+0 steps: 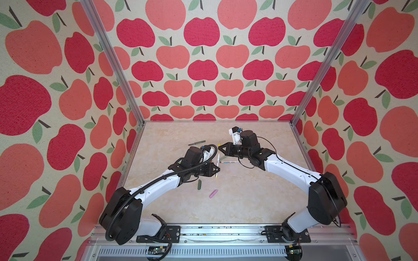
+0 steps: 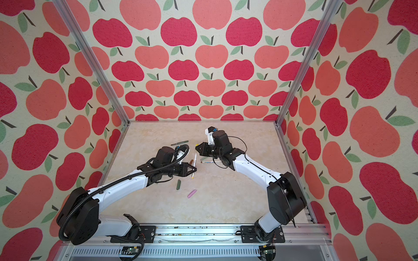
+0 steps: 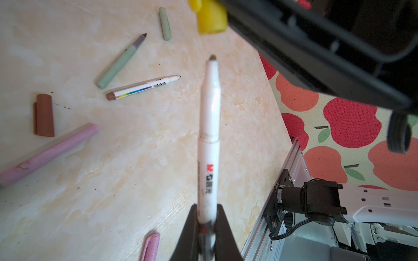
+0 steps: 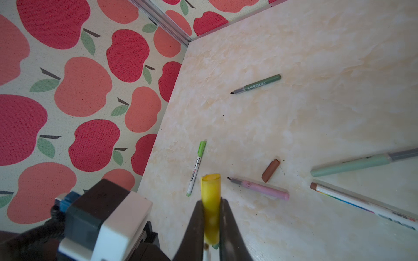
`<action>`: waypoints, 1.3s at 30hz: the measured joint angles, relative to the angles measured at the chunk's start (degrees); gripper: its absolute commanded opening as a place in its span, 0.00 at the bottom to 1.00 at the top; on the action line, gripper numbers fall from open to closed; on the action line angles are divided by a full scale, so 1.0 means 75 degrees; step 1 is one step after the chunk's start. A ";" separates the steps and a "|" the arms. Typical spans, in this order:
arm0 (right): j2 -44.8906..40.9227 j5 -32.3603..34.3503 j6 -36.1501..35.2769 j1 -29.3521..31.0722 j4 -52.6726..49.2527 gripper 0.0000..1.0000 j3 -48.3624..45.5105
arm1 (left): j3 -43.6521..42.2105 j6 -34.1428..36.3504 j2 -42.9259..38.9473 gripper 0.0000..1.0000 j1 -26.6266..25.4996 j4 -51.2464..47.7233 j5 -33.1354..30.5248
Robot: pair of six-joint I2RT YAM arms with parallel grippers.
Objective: Insert the pens into the pen caps
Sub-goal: 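Carry the yellow cap with the right gripper above the held pen tip, then lower the yellow cap onto the white pen tip with the right gripper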
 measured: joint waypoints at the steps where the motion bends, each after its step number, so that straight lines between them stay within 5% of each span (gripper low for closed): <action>1: 0.0000 0.0000 0.0017 0.0000 0.0029 0.05 -0.0003 | 0.0009 0.0000 0.0003 0.05 0.0000 -0.0003 0.0000; 39: -0.0076 0.0012 0.0017 0.0000 0.0099 0.04 -0.0009 | 0.0163 0.0003 0.0090 0.05 -0.0035 0.0020 -0.0006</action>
